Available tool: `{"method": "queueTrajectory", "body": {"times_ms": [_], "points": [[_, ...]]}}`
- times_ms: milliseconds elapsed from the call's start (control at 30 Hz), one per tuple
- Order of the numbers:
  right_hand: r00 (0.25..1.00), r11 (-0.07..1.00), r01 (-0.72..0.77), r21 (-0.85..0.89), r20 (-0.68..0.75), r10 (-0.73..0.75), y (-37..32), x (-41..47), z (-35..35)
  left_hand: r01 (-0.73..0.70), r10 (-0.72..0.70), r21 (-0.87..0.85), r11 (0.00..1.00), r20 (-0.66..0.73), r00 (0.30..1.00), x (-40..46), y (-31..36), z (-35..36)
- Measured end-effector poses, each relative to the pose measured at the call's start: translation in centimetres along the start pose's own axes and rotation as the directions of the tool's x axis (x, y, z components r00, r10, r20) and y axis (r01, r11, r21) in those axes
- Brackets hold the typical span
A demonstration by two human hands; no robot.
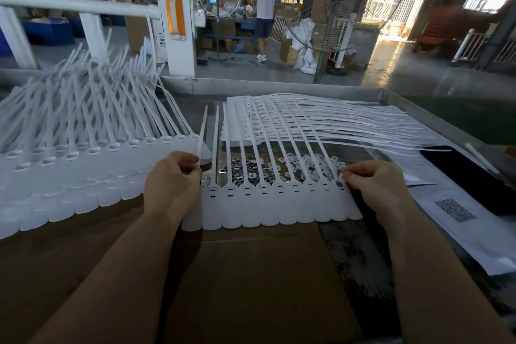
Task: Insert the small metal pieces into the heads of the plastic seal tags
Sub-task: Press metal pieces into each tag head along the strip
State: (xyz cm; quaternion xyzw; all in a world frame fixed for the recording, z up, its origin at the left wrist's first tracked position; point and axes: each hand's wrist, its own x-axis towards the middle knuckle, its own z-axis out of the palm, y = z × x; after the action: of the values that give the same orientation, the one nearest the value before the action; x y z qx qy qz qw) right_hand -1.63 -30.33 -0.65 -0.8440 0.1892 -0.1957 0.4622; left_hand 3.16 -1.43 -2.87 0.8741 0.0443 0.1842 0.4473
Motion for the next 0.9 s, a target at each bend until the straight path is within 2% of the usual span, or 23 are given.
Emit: {"method": "queueTrajectory", "body": {"times_ms": [200, 900], "points": [[0.995, 0.999, -0.013, -0.041, 0.095, 0.017, -0.17, -0.17, -0.37, -0.006, 0.006, 0.005, 1.0, 0.0, 1.0, -0.01, -0.08, -0.01], [0.986, 0.99, 0.06, -0.126, 0.163, -0.039, -0.46, -0.3, -0.44, -0.006, 0.006, 0.012, 1.0, -0.006, 1.0, 0.01, 0.03, -0.07]]}}
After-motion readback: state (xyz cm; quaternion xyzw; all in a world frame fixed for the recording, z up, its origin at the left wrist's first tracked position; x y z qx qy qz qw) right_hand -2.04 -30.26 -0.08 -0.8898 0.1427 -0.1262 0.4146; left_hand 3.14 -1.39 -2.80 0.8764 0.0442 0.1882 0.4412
